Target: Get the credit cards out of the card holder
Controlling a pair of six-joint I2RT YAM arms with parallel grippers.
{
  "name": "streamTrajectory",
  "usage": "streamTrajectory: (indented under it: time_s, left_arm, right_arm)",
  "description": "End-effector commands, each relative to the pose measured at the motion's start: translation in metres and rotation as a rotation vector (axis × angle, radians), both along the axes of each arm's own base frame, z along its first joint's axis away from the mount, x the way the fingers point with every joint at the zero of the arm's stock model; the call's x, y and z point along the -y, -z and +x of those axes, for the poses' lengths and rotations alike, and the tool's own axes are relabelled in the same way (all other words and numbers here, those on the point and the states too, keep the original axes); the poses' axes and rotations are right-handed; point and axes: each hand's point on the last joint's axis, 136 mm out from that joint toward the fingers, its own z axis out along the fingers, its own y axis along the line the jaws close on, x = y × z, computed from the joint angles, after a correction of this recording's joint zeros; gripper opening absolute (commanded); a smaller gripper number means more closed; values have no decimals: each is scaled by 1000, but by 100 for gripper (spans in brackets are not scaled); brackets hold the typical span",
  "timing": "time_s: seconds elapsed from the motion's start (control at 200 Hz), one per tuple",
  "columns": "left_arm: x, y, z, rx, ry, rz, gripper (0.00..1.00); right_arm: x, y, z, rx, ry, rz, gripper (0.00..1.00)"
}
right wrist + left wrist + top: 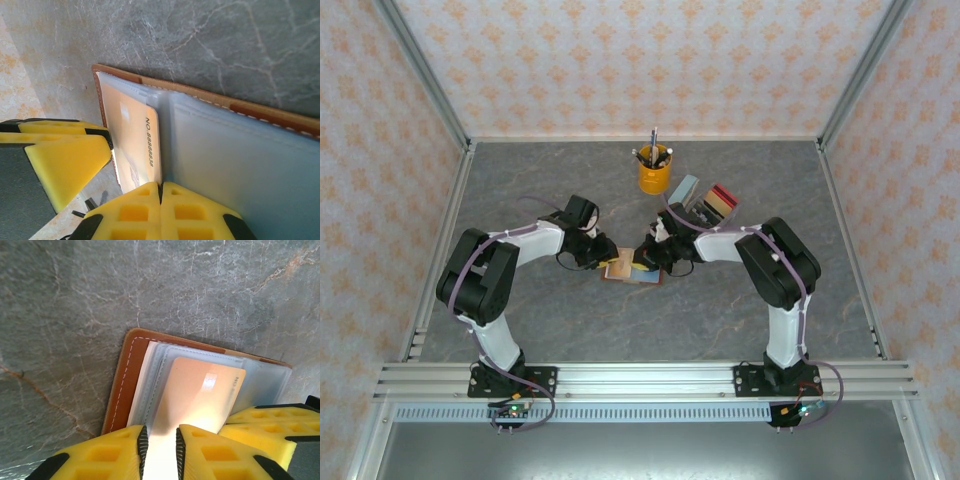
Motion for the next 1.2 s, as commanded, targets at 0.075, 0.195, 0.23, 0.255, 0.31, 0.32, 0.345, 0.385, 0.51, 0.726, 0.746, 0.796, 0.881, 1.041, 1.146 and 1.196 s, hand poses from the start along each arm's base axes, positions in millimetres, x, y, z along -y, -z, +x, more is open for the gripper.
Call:
streamTrajectory:
  time_s: [0.075, 0.195, 0.23, 0.255, 0.31, 0.32, 0.345, 0.385, 0.51, 0.726, 0.746, 0.796, 0.881, 1.041, 1.146, 1.196]
  left_arm:
    - [-12, 14, -16, -47, -15, 48, 28]
    - [-13, 15, -16, -48, -16, 52, 27]
    - [-13, 14, -16, -46, -14, 52, 27]
    - [-14, 15, -16, -48, -14, 54, 26]
    - [-13, 14, -15, -45, -13, 53, 24]
    - [-14, 15, -16, -47, -13, 54, 24]
    - [-13, 15, -16, -48, -12, 53, 23]
    - [-14, 15, -16, -49, -12, 54, 21]
    - [-14, 15, -16, -50, -8, 58, 17]
    - [-14, 15, -16, -54, -5, 62, 14]
    - [-14, 15, -16, -54, -6, 62, 14]
    - [-15, 17, -17, -59, -6, 64, 13]
    - [-15, 19, -18, -68, -4, 66, 12]
    - [-15, 23, -20, -83, -6, 70, 11]
    - [-16, 24, -21, -89, -6, 74, 11]
    - [-15, 25, -21, -92, -5, 75, 10]
  right_arm:
    - [15, -2, -5, 14, 5, -44, 0]
    - [19, -2, -5, 21, 4, -61, 0]
    - [20, -2, -5, 22, 3, -62, 0]
    - [21, -2, -6, 23, 2, -65, 0]
    - [21, -2, -6, 23, 2, -66, 0]
    - [21, -2, -5, 25, 1, -66, 0]
    - [22, -2, -6, 26, 1, -68, 0]
    - [23, -1, -6, 27, 2, -80, 0]
    - [28, 1, -5, 42, 4, -109, 0]
    - [22, 1, -2, 31, 3, -84, 17]
    - [21, 2, -1, 30, 2, -80, 19]
    - [19, 3, -1, 21, -1, -71, 21]
    - [16, 6, 0, 11, -3, -64, 22]
    - [11, 8, 1, 5, -7, -55, 22]
    - [11, 9, 3, 2, -5, -56, 22]
    - [10, 10, 3, 2, -5, -58, 22]
